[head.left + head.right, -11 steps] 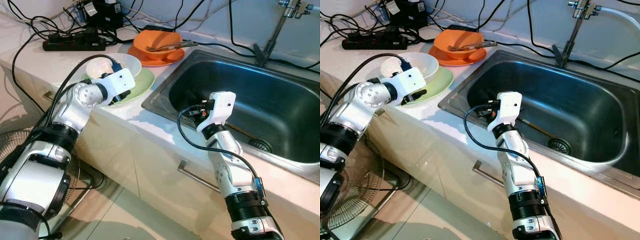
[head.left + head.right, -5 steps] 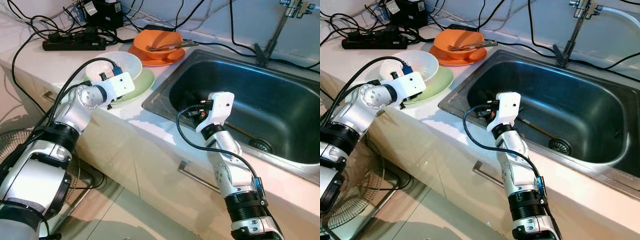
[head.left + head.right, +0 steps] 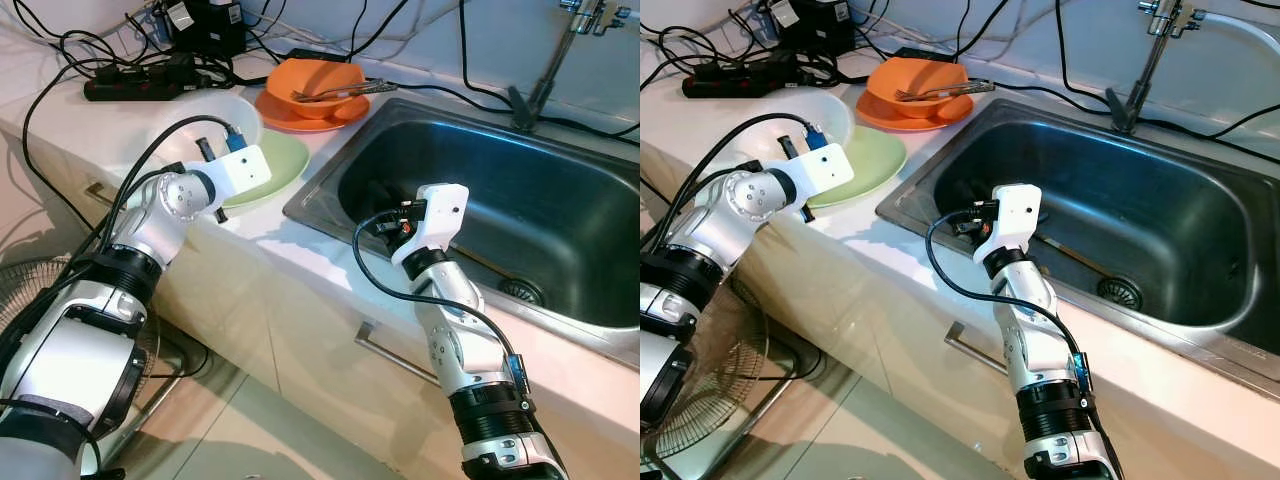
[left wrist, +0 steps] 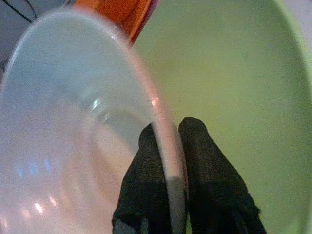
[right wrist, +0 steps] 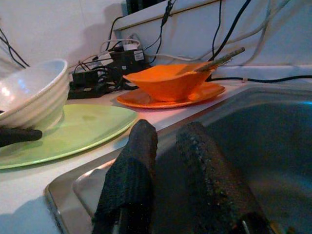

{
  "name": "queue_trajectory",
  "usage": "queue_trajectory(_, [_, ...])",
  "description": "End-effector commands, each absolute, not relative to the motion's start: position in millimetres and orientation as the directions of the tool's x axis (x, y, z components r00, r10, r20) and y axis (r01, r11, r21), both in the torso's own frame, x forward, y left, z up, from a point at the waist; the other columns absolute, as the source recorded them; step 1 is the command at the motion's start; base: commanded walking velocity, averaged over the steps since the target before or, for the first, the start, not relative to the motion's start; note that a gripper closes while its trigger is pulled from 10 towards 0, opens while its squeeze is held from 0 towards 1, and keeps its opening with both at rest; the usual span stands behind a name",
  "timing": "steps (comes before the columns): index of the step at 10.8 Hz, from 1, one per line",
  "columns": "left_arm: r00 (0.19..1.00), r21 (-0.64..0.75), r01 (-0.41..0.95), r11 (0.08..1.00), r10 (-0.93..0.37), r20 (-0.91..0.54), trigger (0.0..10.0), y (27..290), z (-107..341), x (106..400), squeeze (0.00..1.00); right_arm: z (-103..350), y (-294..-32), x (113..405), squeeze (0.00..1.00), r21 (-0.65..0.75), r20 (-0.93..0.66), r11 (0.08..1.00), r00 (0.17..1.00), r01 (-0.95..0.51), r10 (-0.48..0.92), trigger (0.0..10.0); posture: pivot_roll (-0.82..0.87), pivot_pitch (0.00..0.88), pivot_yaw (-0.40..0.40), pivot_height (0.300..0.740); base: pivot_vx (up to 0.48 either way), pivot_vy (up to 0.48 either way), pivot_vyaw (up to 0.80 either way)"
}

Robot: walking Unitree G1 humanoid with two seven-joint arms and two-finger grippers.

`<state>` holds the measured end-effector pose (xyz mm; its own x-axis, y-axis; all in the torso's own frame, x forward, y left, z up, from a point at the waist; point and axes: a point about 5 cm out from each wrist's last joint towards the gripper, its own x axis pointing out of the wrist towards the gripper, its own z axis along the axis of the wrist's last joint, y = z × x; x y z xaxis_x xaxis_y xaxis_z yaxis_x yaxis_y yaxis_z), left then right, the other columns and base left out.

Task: Kitchen organization

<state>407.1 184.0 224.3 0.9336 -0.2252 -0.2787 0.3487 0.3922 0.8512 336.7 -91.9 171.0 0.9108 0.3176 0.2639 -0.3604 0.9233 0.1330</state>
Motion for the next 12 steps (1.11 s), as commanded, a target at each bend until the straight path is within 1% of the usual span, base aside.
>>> queue_trajectory(1, [0.948, 0.878, 0.291, 0.381, -0.237, -0.211, 0.0, 178, 240, 410, 0.0, 173, -92, 338, 0.0, 0.136, 0.269, 0.925, 0.912, -0.354, 0.309, 10.0, 0.15, 0.086, 0.01, 0.74, 0.0, 0.0, 0.0])
queue_trajectory(4, [0.964, 0.956, 0.068, 0.285, -0.264, 0.011, 0.0, 167, 267, 406, 0.0, 173, -94, 339, 0.0, 0.136, 0.269, 0.93, 0.917, -0.34, 0.296, 10.0, 0.15, 0.074, 0.014, 0.74, 0.0, 0.0, 0.0])
queue_trajectory(5, [0.952, 0.964, 0.015, 0.266, -0.299, 0.068, 2.5, 160, 274, 403, 0.0, 173, -95, 340, 0.0, 0.135, 0.268, 0.934, 0.919, -0.332, 0.288, 10.0, 0.15, 0.074, 0.014, 0.74, 0.0, 0.0, 0.0])
queue_trajectory(6, [0.929, 0.966, 0.007, 0.257, -0.359, 0.089, 10.0, 147, 273, 398, 0.0, 173, -97, 342, 0.0, 0.137, 0.27, 0.94, 0.925, -0.313, 0.269, 10.0, 0.15, 0.063, 0.018, 0.74, 0.0, 0.0, 0.0])
queue_trajectory(8, [0.876, 0.971, 0.093, 0.22, -0.482, 0.025, 10.0, 119, 250, 389, 0.0, 181, -108, 348, 0.0, 0.122, 0.29, 0.955, 0.93, -0.27, 0.226, 10.0, 0.15, 0.047, 0.024, 0.74, 0.0, 0.0, 0.0])
queue_trajectory(9, [0.859, 0.971, 0.124, 0.205, -0.512, -0.002, 10.0, 113, 242, 385, 0.0, 187, -119, 352, 0.0, 0.114, 0.306, 0.965, 0.933, -0.235, 0.191, 10.0, 0.14, 0.038, 0.03, 0.74, 0.0, 0.0, 0.0])
queue_trajectory(10, [0.841, 0.97, 0.155, 0.19, -0.54, -0.028, 10.0, 106, 234, 382, 0.0, 196, -135, 357, 0.0, 0.1, 0.324, 0.978, 0.935, -0.185, 0.143, 10.0, 0.14, 0.033, 0.032, 0.74, 0.0, 0.0, 0.0])
queue_trajectory(11, [0.824, 0.967, 0.18, 0.183, -0.565, -0.047, 10.0, 101, 228, 378, 0.0, 205, -144, 359, 0.0, 0.097, 0.347, 0.981, 0.93, -0.168, 0.124, 10.0, 0.14, 0.027, 0.035, 0.74, 0.0, 0.0, 0.0])
queue_trajectory(12, [0.819, 0.966, 0.188, 0.176, -0.571, -0.056, 10.0, 99, 226, 377, 0.0, 208, -146, 360, 0.0, 0.098, 0.355, 0.981, 0.927, -0.166, 0.121, 10.0, 0.14, 0.027, 0.035, 0.74, 0.0, 0.0, 0.0])
